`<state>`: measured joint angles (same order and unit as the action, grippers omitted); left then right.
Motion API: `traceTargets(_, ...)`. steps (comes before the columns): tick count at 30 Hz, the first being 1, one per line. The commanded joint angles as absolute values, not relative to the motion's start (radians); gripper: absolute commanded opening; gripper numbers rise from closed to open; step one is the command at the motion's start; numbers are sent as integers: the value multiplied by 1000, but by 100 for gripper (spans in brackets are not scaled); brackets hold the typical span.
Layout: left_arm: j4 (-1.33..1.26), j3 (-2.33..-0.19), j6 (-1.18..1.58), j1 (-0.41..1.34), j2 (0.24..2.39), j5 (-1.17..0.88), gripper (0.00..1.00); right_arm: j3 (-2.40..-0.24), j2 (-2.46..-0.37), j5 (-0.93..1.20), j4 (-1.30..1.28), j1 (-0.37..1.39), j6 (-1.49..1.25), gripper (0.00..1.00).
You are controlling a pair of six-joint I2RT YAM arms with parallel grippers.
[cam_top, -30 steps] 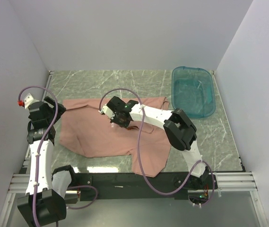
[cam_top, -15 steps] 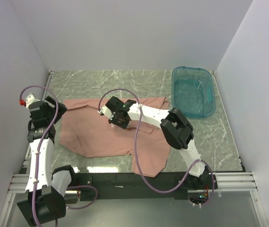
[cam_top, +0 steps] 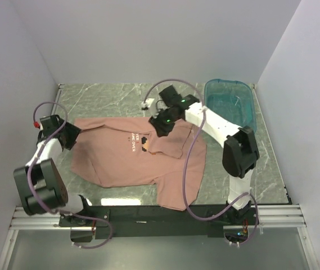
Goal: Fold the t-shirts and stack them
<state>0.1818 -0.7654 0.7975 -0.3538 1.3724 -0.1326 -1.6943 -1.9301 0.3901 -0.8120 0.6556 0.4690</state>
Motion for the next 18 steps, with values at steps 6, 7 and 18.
traceTargets(6, 60, -943, 859, -367, 1602, -92, 60, -1661, -1865, 531, -847, 597, 502, 40)
traceTargets(7, 69, -962, 853, -367, 1629, -86, 58, -1660, -1865, 531, -850, 597, 500, 40)
traceTargets(18, 75, -1061, 845, -374, 1816, -77, 49, -1660, -1870, 558, -854, 558, 502, 40)
